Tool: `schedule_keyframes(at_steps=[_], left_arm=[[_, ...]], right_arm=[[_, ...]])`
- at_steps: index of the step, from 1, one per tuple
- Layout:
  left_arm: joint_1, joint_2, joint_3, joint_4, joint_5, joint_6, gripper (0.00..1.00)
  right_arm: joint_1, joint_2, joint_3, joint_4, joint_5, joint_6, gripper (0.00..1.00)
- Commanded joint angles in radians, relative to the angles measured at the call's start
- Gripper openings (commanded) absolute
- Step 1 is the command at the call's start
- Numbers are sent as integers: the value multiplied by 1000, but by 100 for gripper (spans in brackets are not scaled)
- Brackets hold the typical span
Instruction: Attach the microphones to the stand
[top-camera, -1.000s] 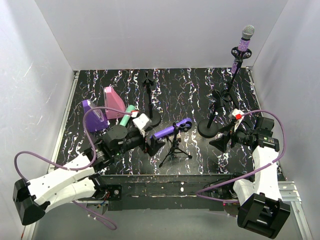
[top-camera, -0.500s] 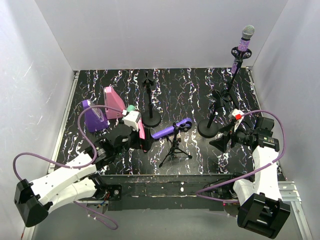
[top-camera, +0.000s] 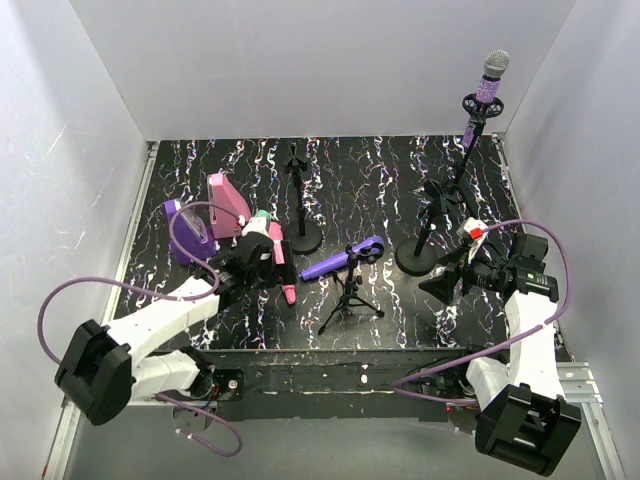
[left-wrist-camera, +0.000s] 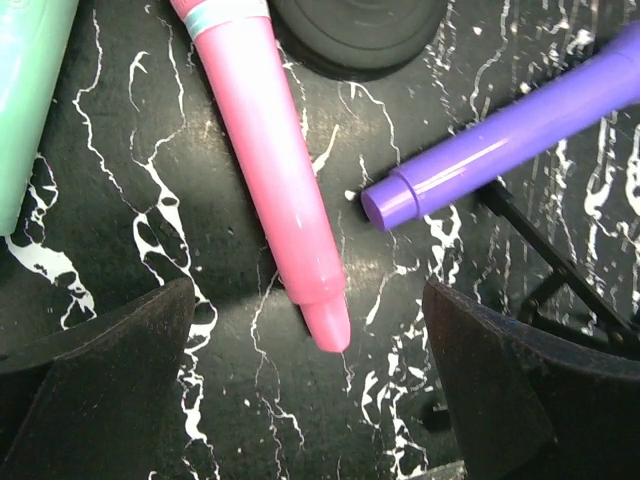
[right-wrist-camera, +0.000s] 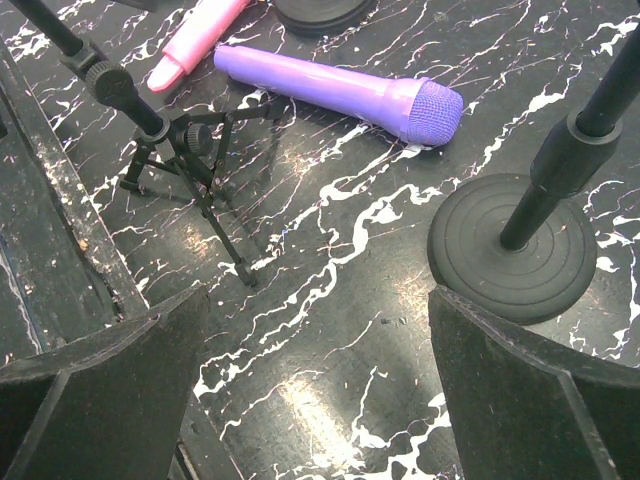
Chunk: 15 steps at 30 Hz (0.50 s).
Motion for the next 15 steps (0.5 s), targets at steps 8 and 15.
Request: schedule_keyframes(at_steps=[8,15], left_arm=[[15,232,150,-25,-150,-63,89],[15,369,213,-45,-181,-79,75]], right_arm=[[-4,5,24,-22,-3,-16,97],[-4,8,25,-27,-1,-21,97]])
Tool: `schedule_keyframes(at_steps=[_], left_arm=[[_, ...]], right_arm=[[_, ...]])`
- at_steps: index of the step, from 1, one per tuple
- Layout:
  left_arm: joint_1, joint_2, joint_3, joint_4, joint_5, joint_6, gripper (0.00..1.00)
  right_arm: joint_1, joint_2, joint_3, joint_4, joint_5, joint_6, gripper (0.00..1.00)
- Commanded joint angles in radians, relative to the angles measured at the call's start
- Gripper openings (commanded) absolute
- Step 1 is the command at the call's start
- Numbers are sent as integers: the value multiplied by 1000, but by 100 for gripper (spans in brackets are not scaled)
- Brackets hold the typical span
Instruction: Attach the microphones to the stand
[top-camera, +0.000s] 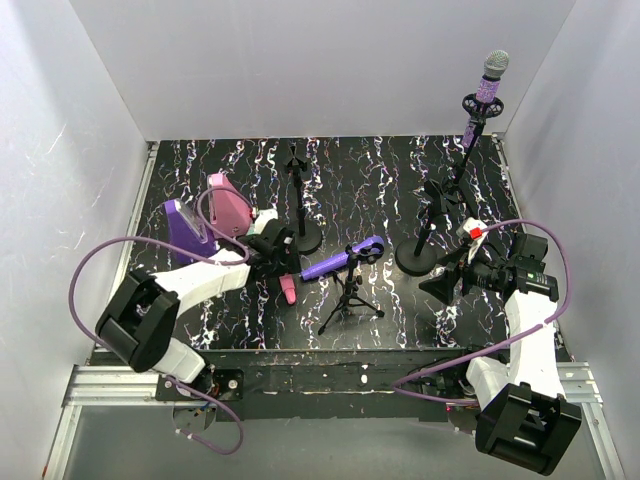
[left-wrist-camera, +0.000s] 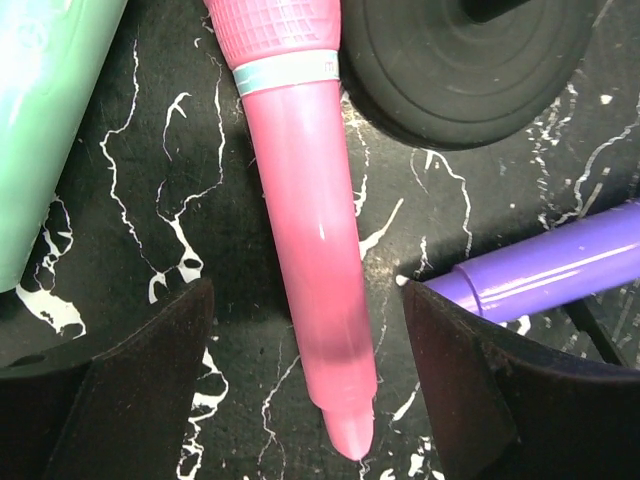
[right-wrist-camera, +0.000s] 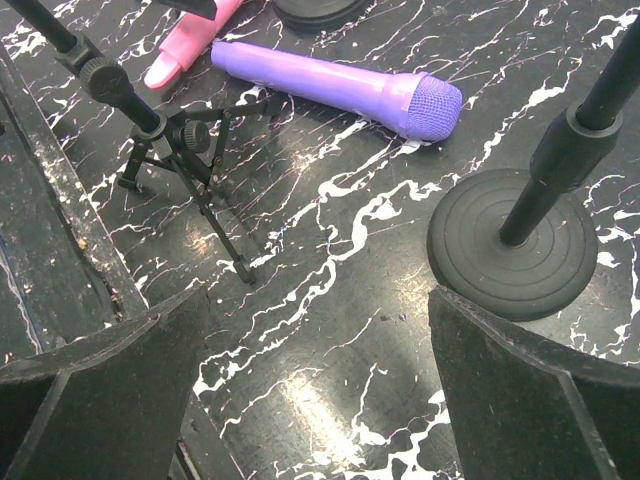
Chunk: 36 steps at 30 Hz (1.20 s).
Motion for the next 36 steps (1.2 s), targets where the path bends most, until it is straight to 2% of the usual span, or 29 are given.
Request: schedule_keyframes(at_steps=[1,3,4,12,15,19,20,21,26,36], left_arm=[[4,42,46,-14,-53,-15,74],[4,66,48,-9,-58,-15,72],[6,77,52,-4,-59,-13,68],[11,180,78,14,-48,-11,58],[12,198,83,14,-44,-10,50],[12,188,74,9,-38,-10,28],[14,174,71,5,-38,-10,19],[12,156,68,2,-36,-8,15],[14,10,59,-40,5,16,1],[14,-405,26,-195,45,79,0]], right_arm=[[-4,3,25,-24,-8,-19,96],[-4,2,25,-26,-8,-21,97],[-4,3,25,-26,-10,-21,97],[-4,6,27,-29,-10,-24,97],[-4,3,27,-29,-11,-24,97],[-4,2,27,-30,-11,-26,97],[-4,2,27,-30,-8,-27,97],[-4,0,27,-30,-10,-27,97],[-4,-4,27,-35,-10,-32,97],[-4,-21,30,-55,-8,-44,97]])
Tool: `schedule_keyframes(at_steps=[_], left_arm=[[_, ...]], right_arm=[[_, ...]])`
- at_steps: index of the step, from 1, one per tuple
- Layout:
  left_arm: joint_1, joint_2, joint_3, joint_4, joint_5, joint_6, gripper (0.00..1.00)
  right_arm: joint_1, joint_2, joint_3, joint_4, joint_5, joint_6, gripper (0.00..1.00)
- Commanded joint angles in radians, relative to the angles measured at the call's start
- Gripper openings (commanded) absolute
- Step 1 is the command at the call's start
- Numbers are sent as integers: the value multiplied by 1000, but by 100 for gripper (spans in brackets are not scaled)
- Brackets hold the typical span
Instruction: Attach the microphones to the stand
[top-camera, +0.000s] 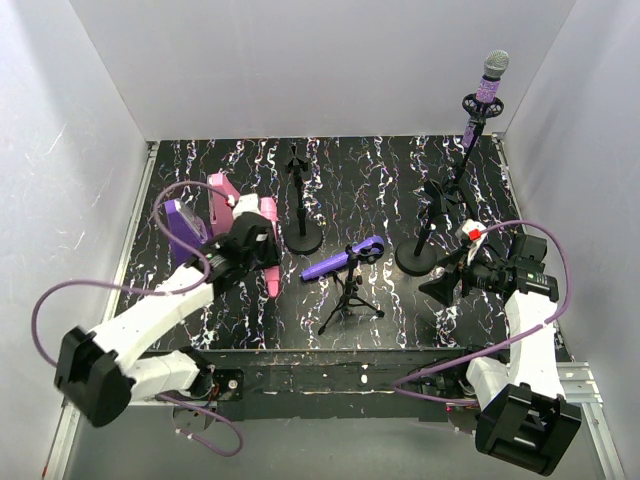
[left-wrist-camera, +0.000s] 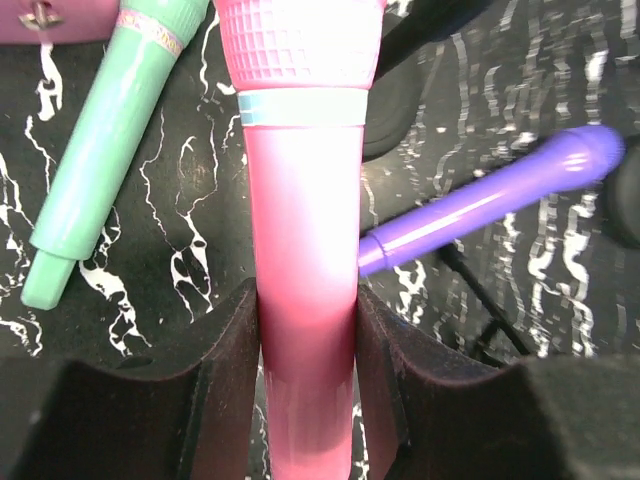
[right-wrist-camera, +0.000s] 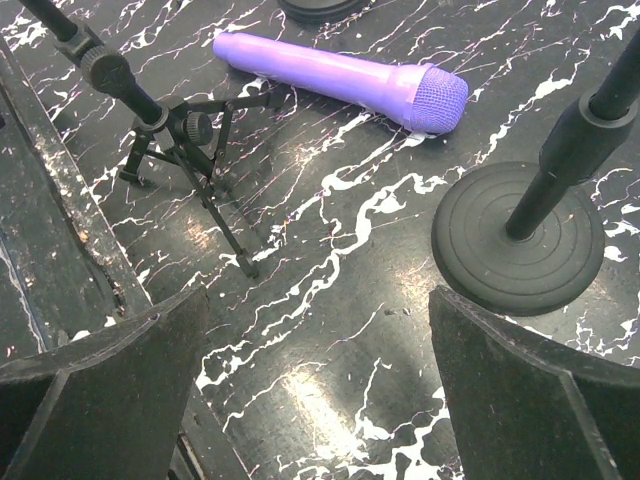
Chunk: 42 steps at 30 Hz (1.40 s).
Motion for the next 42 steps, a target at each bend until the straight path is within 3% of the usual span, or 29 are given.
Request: schedule_keyframes(at_steps=[1,5,8,11,17,21,24,27,30,34,36,39,42], left_arm=[[8,-195,-15,-79,49,61,0],[6,-416,3,-68,126,141,0],[6,-562,40,-9,221,247,0],[6,-593,115,59,377,336,0],[6,-354,339,180,727,359,0],[-9,-182,428,396,855,309,0],[-107,-59,511,484,843,322,0],[-263,73,612,484,774,432,0],[-337,195,680,519,754,495,0],[-380,271,687,562,702,552,0],[-386,285,678,597,686,559,0],[-391,298,666,643,656,559,0],[-392,305,655,676,632,552,0]], right_arm=[[-4,-30,33,-34,-16,-25,97],[-4,-72,80,-115,-20,-64,98],[-6,-104,171,-268,-8,-161,98],[-6,-109,300,-430,25,-251,98],[-6,-67,521,-751,-5,-425,98],[-4,-40,593,-857,-111,-462,98],[17,-14,598,-857,-187,-429,98],[25,3,607,-859,-230,-439,98],[30,25,657,-850,-281,-415,98],[30,62,737,-734,-375,-196,98],[30,52,745,-562,-413,24,97],[30,-3,679,-193,-442,461,95],[30,-110,531,415,-365,1019,96]])
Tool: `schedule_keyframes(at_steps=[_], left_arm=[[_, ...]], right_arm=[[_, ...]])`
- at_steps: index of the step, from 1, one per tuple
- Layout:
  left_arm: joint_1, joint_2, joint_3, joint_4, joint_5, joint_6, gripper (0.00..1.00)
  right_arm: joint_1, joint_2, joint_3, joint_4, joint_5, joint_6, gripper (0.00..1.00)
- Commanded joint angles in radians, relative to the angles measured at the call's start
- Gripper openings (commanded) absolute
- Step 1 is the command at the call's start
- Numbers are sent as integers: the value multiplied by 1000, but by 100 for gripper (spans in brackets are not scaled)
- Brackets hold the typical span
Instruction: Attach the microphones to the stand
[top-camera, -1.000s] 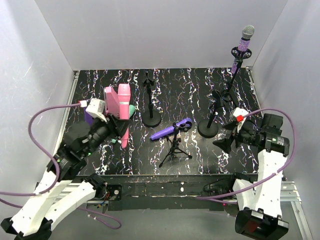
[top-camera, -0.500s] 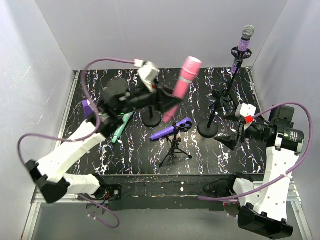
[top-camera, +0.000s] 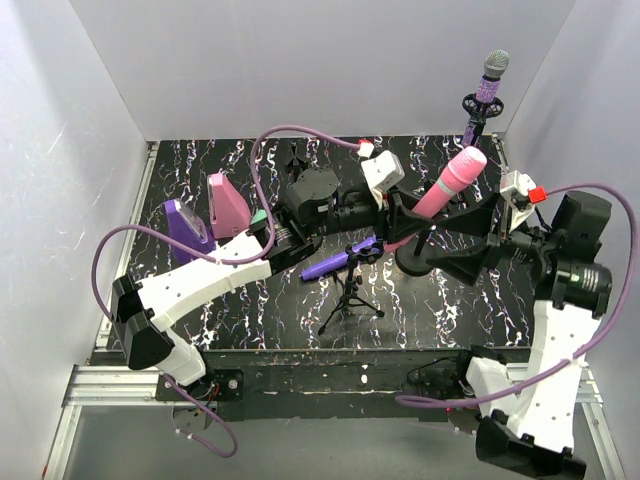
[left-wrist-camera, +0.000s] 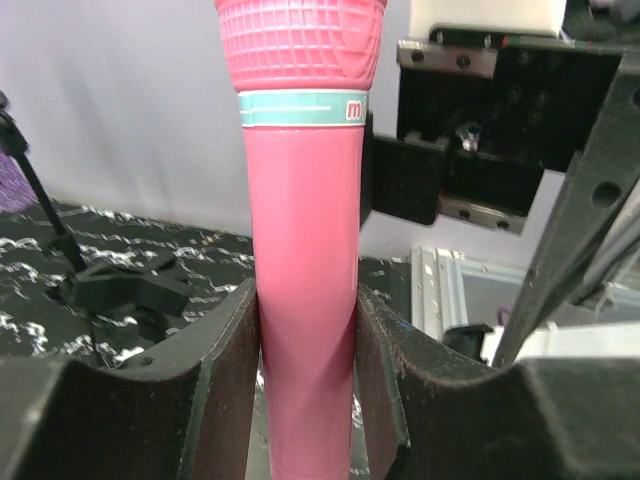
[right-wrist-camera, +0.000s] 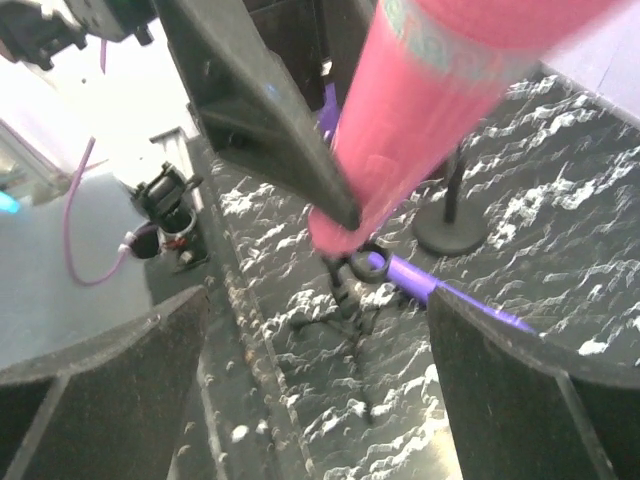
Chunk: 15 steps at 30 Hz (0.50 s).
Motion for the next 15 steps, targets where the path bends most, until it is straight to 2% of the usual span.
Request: schedule_keyframes(at_steps=[1,3,9,15], left_arm=[[-5,-22,6,122,-58,17,0],[-6,-17,1,140,-62,7,0],[-13,-16,-7,154,-80,-4,0],[-20,-31,-31,172,-91,-23,0]], right_arm=[[2,-129,-170,899,26,958,96],[3,-126,-201,1097,74,1127,95],[14,-46,-172,1360,151,1384,91],[60,-55,-148,1360,296,1386,90]])
